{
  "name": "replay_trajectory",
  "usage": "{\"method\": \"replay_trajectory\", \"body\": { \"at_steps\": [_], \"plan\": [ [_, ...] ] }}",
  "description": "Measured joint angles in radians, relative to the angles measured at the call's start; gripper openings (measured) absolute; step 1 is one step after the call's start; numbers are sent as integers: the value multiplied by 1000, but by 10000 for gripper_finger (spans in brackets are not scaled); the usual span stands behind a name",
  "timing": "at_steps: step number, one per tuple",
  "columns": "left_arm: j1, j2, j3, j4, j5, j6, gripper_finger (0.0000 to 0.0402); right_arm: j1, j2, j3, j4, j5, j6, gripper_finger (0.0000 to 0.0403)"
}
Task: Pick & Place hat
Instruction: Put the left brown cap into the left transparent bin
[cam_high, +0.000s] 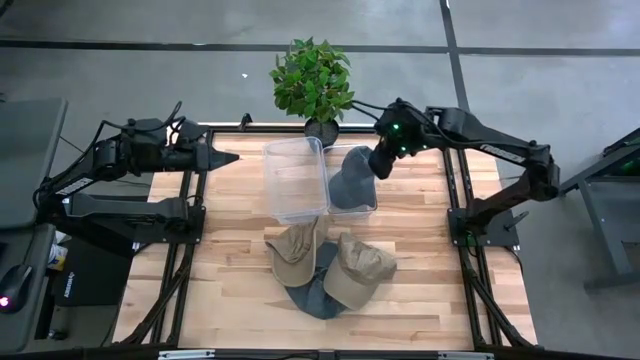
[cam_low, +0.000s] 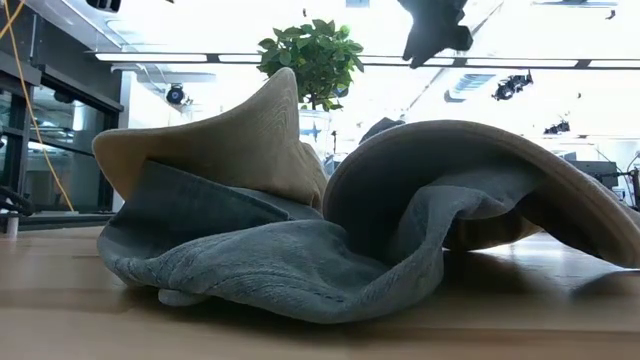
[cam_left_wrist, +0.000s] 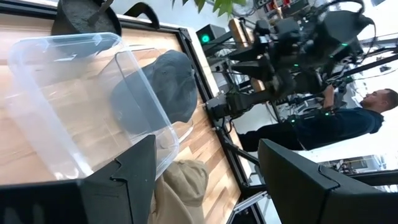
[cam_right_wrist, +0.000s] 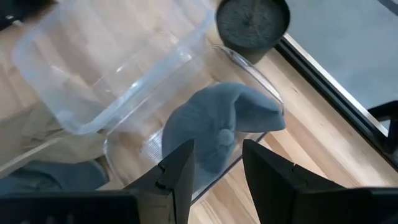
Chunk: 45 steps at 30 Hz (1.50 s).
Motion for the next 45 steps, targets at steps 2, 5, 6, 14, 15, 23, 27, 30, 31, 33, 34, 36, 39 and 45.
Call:
{"method": "replay_trajectory", "body": {
  "at_steps": [2,5,6,14,15,23,27,30,31,33,34,36,39,45],
  "plan": [
    [0,0,0,-15,0,0,241,23,-9,0,-2,9,-14,130],
    [0,0,0,-31,0,-2,241,57,-15,0,-10,34,-15,130],
    [0,0,0,-32,0,-5,241,68,-16,0,-20,48,-15,130],
    [0,1,0,-104,1,-73,241,154,-60,-35,-64,166,31,130],
    [0,1,0,-119,4,-80,241,164,-75,-53,-60,174,44,130],
    [-1,0,-58,-144,112,-192,241,219,-260,-306,68,194,204,130],
    [-1,0,-118,-144,184,-248,241,242,-330,-405,112,190,265,130],
    [-1,0,-163,-143,214,-287,241,256,-363,-443,117,194,292,130],
    [-1,0,-176,-144,224,-299,241,261,-369,-449,117,195,296,130],
    [-1,0,-202,-144,248,-313,241,265,-374,-451,118,196,295,130],
    [-1,0,-214,-144,263,-317,241,265,-376,-451,119,197,294,130],
    [-1,0,-238,-142,299,-329,241,265,-378,-451,120,196,287,130],
    [-1,-1,-275,-130,358,-336,241,265,-379,-451,120,198,266,130],
    [-80,2,-369,-38,380,-276,241,265,-379,-451,120,198,216,130]
  ]
}}
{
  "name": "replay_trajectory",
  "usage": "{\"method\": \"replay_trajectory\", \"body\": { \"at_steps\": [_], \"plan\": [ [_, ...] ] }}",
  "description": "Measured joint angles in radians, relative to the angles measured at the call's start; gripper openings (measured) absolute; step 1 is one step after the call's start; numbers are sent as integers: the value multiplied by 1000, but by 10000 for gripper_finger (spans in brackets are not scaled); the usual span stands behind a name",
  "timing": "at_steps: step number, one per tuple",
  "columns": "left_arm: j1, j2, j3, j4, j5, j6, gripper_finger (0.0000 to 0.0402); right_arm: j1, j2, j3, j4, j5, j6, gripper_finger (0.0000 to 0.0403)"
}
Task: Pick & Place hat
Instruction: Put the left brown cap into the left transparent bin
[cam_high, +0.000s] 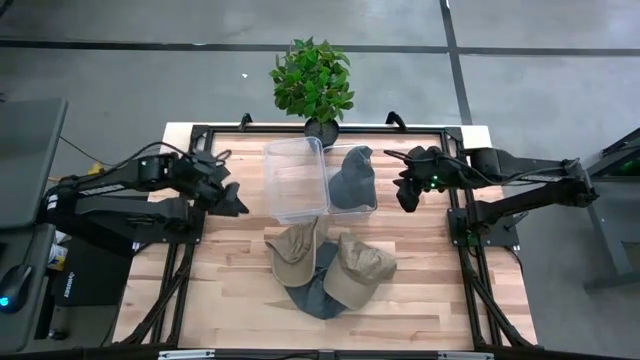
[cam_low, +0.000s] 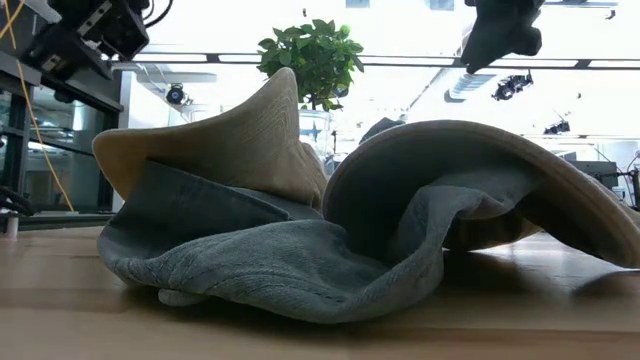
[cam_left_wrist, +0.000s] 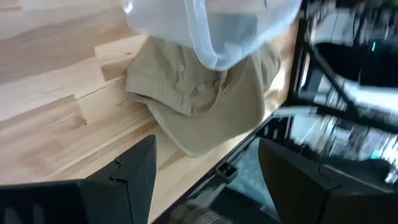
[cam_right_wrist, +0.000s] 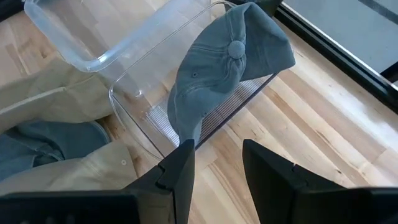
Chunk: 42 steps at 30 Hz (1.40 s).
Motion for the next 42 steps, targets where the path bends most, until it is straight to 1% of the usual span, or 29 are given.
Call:
{"method": "replay_trajectory", "body": {
  "at_steps": [3,6,10,16,20,25,27,31,36,38,42],
  "plan": [
    [-70,-1,-57,89,-1,38,241,0,0,0,0,0,-18,130],
    [-164,0,-106,167,-23,45,241,0,0,0,0,-4,-32,130],
    [-293,27,-152,227,-99,42,241,0,0,0,0,-10,-37,130],
    [-489,86,-160,242,-224,46,241,0,0,0,0,-15,-59,130],
    [-611,141,-160,283,-278,56,241,-1,0,0,-1,-15,-60,130],
    [-737,247,-159,294,-376,137,241,0,0,0,-1,-16,-68,130],
    [-773,294,-159,296,-431,197,241,-1,0,0,-1,-16,-73,130],
    [-821,402,-159,342,-545,382,241,-1,0,0,-1,-20,-78,130],
    [-831,560,-159,393,-604,590,241,-1,0,0,-1,-50,-78,130],
    [-831,621,-159,392,-634,639,241,-1,0,0,-1,-63,-78,130],
    [-830,735,-159,391,-756,663,241,-1,0,0,-5,-66,-78,130]
  ]
}}
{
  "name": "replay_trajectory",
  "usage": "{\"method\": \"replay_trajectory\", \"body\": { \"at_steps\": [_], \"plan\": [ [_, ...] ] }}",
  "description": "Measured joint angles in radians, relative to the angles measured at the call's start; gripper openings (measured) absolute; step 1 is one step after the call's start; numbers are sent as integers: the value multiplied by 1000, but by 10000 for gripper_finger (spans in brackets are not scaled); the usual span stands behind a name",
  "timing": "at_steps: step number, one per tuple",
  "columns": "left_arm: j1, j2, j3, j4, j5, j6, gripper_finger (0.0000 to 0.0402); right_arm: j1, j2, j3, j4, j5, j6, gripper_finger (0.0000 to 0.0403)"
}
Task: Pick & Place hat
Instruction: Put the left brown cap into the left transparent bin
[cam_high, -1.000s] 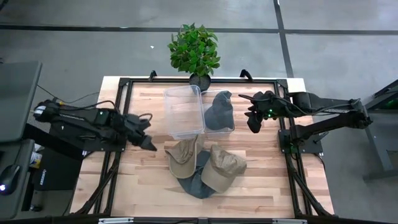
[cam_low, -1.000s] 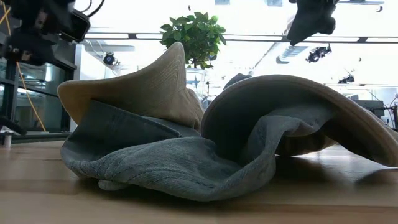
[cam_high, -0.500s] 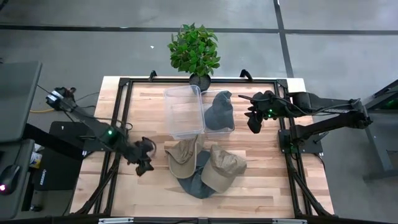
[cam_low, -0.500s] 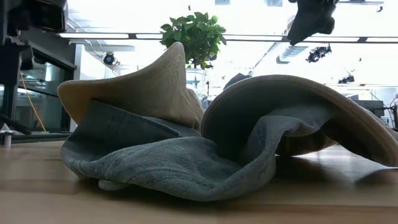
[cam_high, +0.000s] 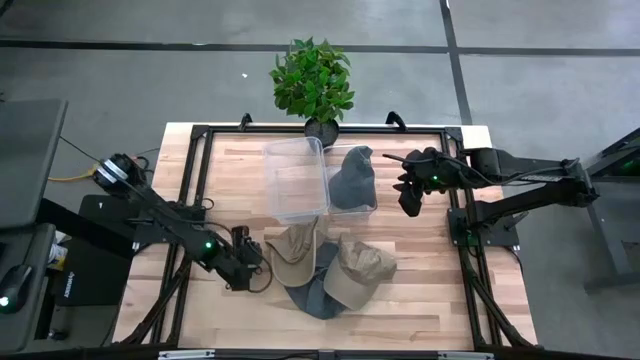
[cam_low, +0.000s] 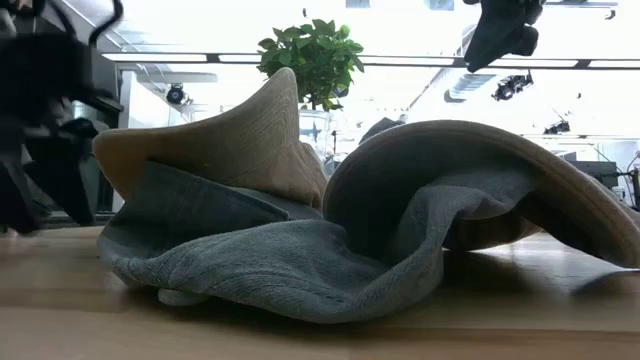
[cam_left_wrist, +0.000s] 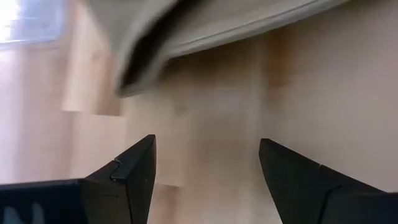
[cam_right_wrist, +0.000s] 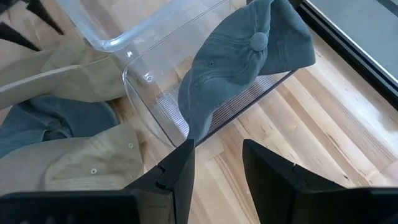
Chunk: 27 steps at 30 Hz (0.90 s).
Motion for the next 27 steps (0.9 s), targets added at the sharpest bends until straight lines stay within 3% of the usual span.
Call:
{"method": "replay_trajectory", "body": {
  "at_steps": [4,16,27],
  "plan": [
    [0,67,0,9,-116,-23,241,0,0,0,-3,-3,0,130],
    [13,94,3,25,-119,-64,241,0,0,0,-4,-3,0,130],
    [16,99,-2,24,-254,91,241,0,0,0,-4,-8,0,130]
  ]
}}
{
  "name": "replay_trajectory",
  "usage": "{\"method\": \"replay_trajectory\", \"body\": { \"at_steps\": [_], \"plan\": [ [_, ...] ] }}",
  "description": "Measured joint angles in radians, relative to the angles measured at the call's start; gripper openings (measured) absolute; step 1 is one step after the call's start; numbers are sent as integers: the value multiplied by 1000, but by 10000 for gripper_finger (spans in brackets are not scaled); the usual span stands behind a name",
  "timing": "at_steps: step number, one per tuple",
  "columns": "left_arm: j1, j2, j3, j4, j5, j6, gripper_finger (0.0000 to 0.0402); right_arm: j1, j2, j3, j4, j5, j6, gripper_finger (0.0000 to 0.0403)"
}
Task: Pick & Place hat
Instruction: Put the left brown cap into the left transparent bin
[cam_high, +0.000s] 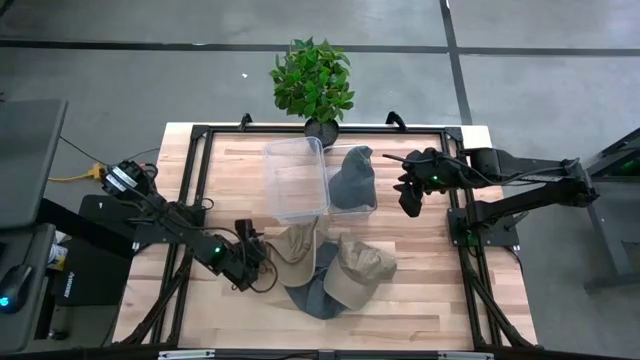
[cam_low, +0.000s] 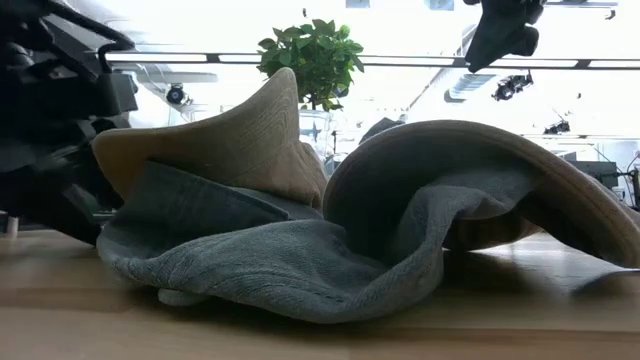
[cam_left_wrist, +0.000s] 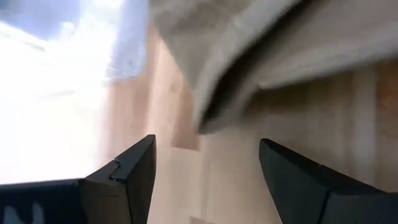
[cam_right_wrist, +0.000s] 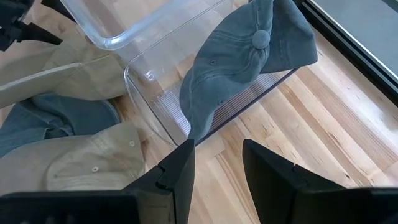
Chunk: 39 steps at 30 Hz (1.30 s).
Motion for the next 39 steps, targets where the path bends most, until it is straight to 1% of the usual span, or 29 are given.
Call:
{"method": "replay_trajectory", "body": {
  "at_steps": [5,11,14,21,28,30,37,39],
  "plan": [
    [22,0,0,25,13,16,241,0,0,0,0,-10,0,130],
    [75,-1,0,113,37,156,241,0,0,0,0,-10,0,130],
    [107,-1,1,161,94,218,241,0,0,0,0,-14,0,130],
    [160,-2,1,213,204,322,241,0,0,0,0,-14,0,130],
    [184,-2,1,272,257,421,241,0,0,0,0,-14,0,130],
    [183,-2,2,277,267,435,241,0,0,0,0,-14,0,130],
    [183,-3,2,292,373,456,241,0,0,0,0,-14,0,130],
    [182,-3,2,296,381,456,241,0,0,0,0,-14,1,130]
  ]
}}
